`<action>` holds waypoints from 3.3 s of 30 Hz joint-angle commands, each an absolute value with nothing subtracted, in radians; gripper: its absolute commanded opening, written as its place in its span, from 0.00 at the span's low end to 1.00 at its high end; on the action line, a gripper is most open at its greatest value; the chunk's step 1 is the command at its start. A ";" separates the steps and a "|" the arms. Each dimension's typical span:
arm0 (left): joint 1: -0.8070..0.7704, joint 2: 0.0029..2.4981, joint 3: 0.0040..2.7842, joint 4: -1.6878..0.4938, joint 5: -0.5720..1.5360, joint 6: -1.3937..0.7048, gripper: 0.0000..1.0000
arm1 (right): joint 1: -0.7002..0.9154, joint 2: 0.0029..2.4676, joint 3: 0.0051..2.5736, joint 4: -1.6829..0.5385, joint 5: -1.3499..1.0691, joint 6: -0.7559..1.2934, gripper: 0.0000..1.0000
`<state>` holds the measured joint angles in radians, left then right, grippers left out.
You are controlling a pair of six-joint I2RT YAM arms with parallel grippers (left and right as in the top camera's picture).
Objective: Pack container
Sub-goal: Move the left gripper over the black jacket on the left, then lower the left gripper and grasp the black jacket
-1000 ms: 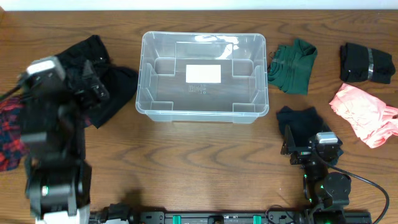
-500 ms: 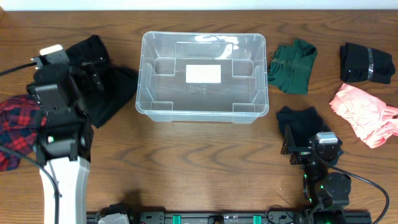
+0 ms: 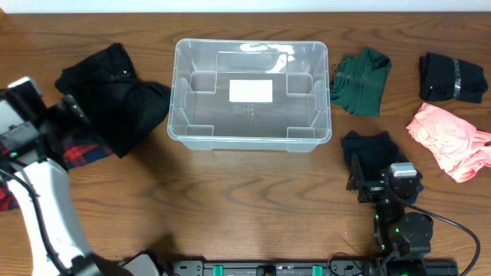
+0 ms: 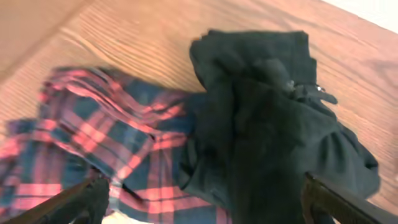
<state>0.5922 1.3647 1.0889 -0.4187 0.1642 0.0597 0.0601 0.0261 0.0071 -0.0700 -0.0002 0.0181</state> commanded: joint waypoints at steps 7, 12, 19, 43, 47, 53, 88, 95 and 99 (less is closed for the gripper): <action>0.616 1.522 1.296 -0.575 0.287 0.173 0.98 | 0.052 0.027 0.006 -0.074 0.010 0.025 0.99; 0.616 1.619 1.481 -0.743 0.268 0.216 0.98 | 0.052 0.027 0.006 -0.074 0.010 0.025 0.99; 0.616 1.763 1.599 -0.861 0.268 0.290 0.98 | 0.052 0.027 0.006 -0.074 0.010 0.025 0.99; 0.591 1.942 1.604 -0.795 0.280 0.406 0.98 | 0.052 0.027 0.006 -0.074 0.010 0.025 0.99; 0.568 1.942 1.584 -0.733 0.280 0.407 0.98 | 0.052 0.027 0.006 -0.074 0.010 0.025 0.99; 0.539 1.963 1.570 -0.688 0.280 0.407 0.98 | 0.052 0.027 0.006 -0.074 0.010 0.025 0.99; 0.502 2.043 1.597 -0.645 0.281 0.398 0.11 | 0.052 0.027 0.006 -0.074 0.010 0.025 0.99; 0.502 1.983 1.597 -0.634 0.281 0.380 0.11 | 0.052 0.027 0.006 -0.074 0.010 0.025 0.99; 0.502 1.938 1.597 -0.613 0.281 0.353 0.11 | 0.052 0.027 0.006 -0.074 0.010 0.025 0.99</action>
<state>0.5072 2.0285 1.5898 -0.6434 0.2695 0.3893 0.0601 0.0261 0.0071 -0.0700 -0.0002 0.0181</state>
